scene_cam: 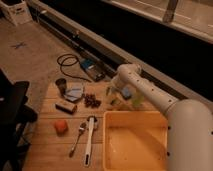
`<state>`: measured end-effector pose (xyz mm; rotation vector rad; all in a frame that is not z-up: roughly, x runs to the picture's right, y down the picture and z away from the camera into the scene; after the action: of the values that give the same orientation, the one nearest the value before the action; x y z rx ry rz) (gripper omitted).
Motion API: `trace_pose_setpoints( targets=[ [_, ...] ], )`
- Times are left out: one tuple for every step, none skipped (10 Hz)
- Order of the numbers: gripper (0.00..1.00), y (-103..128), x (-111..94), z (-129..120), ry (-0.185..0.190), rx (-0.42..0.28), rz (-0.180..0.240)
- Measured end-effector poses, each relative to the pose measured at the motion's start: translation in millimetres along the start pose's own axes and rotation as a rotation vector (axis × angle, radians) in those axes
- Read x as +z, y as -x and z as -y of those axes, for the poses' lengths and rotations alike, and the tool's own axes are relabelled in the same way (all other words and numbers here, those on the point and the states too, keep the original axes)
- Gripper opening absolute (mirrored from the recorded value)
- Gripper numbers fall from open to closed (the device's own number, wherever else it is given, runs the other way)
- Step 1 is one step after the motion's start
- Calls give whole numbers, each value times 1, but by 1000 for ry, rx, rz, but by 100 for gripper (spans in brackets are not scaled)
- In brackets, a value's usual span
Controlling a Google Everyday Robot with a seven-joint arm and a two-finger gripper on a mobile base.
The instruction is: Place pepper in paper cup
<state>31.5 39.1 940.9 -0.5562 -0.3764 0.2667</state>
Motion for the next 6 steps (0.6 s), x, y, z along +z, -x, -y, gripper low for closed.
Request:
trace_pose_setpoints(
  targets=[
    [80, 0, 6, -3, 14, 4, -4],
    [80, -2, 12, -5, 27, 11, -10],
    [80, -4, 14, -5, 33, 18, -15],
    [80, -6, 17, -5, 38, 26, -20],
    [80, -9, 19, -5, 40, 38, -26],
    [80, -13, 18, -4, 37, 50, -30]
  ],
)
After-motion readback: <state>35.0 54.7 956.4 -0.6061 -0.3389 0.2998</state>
